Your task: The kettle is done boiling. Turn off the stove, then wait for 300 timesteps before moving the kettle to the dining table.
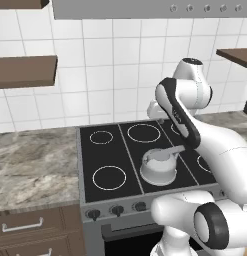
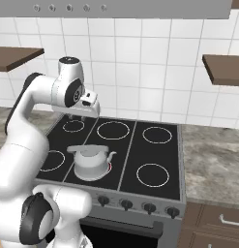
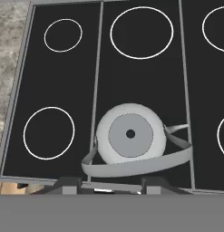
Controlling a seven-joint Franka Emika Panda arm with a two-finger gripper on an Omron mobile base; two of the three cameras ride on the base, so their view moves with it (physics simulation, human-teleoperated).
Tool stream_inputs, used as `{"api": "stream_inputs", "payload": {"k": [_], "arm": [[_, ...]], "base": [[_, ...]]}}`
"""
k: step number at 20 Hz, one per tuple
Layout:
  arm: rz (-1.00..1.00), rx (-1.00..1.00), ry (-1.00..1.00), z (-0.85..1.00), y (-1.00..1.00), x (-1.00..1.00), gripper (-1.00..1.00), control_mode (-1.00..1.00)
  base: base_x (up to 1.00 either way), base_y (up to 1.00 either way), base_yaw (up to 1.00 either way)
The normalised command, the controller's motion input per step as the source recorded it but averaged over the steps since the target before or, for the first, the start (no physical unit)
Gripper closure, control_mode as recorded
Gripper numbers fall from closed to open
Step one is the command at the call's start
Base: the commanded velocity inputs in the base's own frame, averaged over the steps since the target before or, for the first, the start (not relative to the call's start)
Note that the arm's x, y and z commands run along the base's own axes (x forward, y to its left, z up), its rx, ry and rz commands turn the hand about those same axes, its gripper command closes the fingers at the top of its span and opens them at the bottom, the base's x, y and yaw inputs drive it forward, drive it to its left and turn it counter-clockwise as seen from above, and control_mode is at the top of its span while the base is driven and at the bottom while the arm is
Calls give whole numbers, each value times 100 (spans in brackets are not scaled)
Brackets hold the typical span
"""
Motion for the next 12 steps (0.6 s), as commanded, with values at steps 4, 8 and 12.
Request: {"api": "stream_inputs", "payload": {"k": [4, 8, 12], "arm": [[0, 0, 0, 0, 0, 0, -100, 100], [0, 0, 0, 0, 0, 0, -100, 100], [0, 0, 0, 0, 0, 0, -100, 100]], "base": [[0, -4, 0], [0, -32, 0], [0, -33, 0]]}}
